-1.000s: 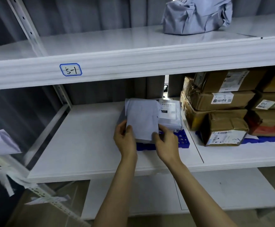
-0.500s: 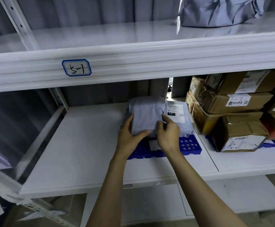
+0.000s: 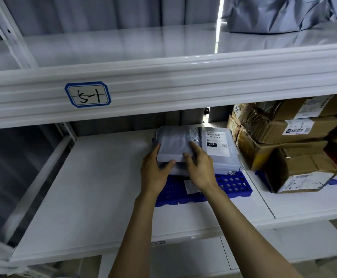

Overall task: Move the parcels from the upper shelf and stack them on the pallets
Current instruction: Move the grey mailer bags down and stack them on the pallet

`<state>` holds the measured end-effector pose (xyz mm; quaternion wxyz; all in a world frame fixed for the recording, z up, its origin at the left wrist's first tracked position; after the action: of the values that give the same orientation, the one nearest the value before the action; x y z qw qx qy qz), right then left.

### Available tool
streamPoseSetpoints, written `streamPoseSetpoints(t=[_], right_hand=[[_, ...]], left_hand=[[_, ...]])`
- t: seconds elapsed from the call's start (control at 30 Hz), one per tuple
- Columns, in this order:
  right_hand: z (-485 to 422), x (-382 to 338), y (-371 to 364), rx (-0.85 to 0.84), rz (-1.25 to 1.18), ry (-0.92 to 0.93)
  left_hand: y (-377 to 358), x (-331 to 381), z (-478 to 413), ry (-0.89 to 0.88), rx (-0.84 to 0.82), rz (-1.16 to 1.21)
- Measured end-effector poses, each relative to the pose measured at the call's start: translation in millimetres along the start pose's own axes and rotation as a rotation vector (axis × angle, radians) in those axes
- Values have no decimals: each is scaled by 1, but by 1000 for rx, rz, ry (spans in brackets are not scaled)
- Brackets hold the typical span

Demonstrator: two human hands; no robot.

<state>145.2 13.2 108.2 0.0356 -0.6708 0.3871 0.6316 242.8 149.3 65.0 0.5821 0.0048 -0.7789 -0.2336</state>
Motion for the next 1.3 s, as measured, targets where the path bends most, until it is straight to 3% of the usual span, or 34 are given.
streamPoseSetpoints(t=[0.8, 1.1, 1.3], right_hand=[[1, 9, -9, -50, 276, 38], [26, -15, 45, 36, 243, 115], [58, -38, 122, 213, 273, 213]], left_hand=[[12, 9, 15, -38, 114, -147], [15, 68, 49, -95, 152, -156], [-7, 163, 96, -346, 223, -294]])
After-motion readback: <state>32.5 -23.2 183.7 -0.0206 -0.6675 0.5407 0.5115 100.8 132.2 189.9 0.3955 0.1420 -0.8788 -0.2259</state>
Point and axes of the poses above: each hand's wrist, its own z-axis away from the middle knuckle, its own y-axis out of the back of the hand, x = y × z, the point moved 10 cm from there along -z, towards the middle knuckle
